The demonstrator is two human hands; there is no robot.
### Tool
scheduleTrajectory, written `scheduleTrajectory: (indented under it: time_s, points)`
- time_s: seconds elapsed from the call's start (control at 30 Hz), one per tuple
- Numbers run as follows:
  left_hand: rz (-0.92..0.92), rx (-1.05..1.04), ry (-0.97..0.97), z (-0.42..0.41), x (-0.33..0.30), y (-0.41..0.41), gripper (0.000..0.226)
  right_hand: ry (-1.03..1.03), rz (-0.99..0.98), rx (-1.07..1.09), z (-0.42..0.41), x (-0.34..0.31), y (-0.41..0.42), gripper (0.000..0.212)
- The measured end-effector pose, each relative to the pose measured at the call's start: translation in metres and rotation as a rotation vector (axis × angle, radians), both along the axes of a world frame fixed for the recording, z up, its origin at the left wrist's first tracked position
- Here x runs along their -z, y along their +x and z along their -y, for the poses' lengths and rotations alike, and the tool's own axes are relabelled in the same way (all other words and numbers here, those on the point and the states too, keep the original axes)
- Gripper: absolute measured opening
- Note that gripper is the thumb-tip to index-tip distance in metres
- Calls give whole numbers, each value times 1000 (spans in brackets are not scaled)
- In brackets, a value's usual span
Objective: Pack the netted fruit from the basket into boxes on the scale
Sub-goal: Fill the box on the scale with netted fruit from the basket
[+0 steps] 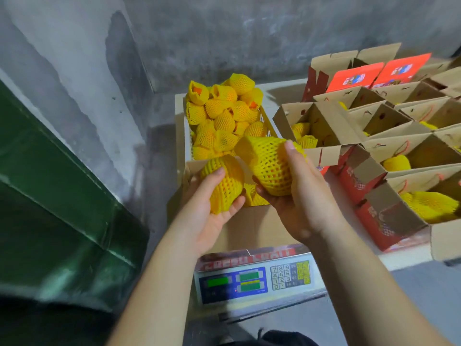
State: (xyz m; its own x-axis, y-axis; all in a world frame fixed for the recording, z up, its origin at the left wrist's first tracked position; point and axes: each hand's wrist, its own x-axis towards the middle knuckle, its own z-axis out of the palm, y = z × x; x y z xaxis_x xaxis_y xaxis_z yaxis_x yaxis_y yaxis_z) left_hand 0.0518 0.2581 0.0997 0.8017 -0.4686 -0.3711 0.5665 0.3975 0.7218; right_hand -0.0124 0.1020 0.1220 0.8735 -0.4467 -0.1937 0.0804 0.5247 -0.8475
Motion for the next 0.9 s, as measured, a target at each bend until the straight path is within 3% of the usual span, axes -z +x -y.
scheduleTrajectory:
  time_s: [0.23,0.4,0.57,0.77,0.9]
  points:
    - [-7,-81,50,5,-12,-10,56,-15,-110,-45,14,4,4,47]
    - [-49,-156,106,14,-10,-22,45,-126,-33,-127,23,12,1,32]
    - [-75,-190,114,17,-8,-30,46,-114,-79,-92,31,17,1,30]
    - [-84,-272,130,17,-6,-37,54,-582,9,166,46,23,16,23]
    - [-75,-304,123,16,-5,-44,52,-543,59,154,57,24,23,16]
